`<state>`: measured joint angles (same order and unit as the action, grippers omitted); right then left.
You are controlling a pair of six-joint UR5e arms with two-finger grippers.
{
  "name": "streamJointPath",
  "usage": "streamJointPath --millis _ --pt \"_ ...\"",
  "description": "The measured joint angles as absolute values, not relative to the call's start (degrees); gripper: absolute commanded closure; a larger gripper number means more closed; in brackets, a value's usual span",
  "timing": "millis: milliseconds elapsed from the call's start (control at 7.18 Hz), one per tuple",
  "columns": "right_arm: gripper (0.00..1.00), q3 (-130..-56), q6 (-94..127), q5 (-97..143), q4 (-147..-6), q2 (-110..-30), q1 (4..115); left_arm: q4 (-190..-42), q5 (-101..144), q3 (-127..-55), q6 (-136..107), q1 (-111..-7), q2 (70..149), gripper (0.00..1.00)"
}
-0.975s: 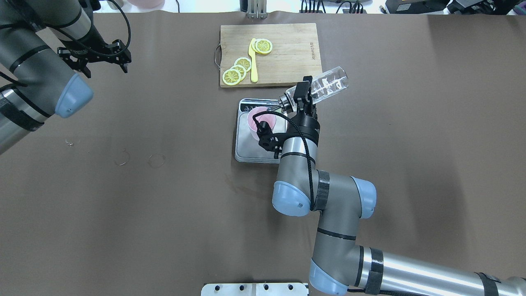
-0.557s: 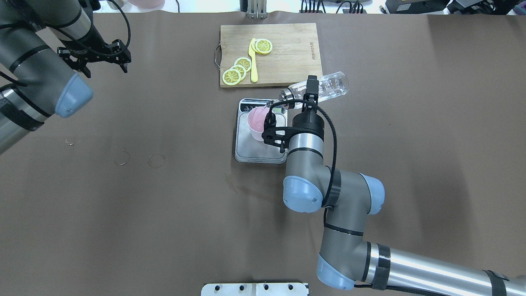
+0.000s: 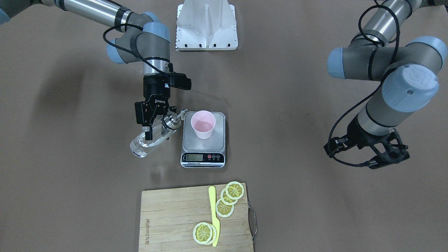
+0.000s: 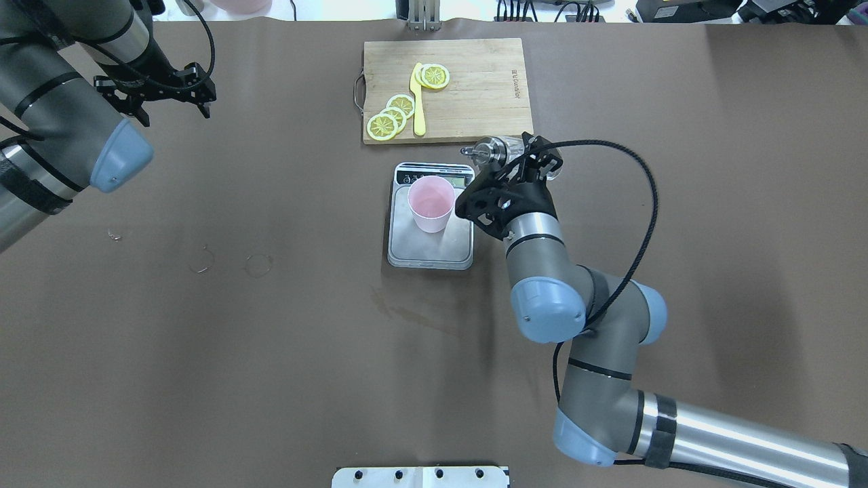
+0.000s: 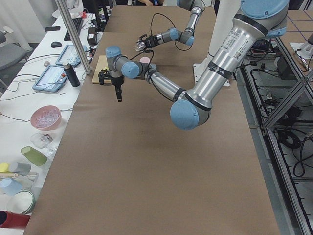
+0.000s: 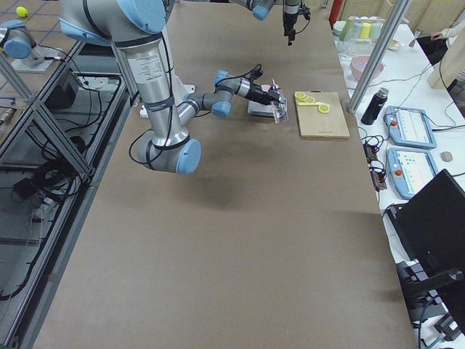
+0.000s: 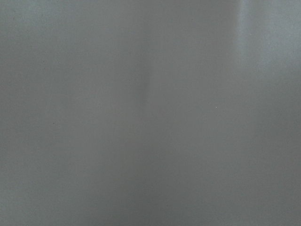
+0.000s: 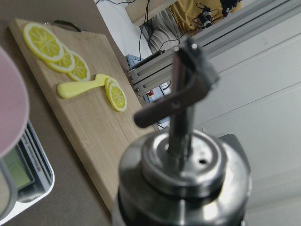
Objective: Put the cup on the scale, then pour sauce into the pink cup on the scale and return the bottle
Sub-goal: 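Turn the bottle upright and carry it back with the right gripper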
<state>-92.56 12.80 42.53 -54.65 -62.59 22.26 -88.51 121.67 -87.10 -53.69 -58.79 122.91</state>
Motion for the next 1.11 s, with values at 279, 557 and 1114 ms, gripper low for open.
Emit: streamJointPath --millis 279,557,1114 --pt "1.0 -99.41 21.03 51.06 -53.56 -67.87 25.74 -88.51 121.65 -87.11 -53.91 -58.8 123.03 0.02" --pt "1.0 -102.67 27.94 55.91 -49.53 -73.56 28.47 -88.5 121.64 -87.23 -54.11 -58.8 123.28 0.02" --pt "1.0 -93.65 40.35 60.48 -27.36 -79.19 30.96 -88.42 121.56 -87.27 -54.23 -58.75 123.67 0.02"
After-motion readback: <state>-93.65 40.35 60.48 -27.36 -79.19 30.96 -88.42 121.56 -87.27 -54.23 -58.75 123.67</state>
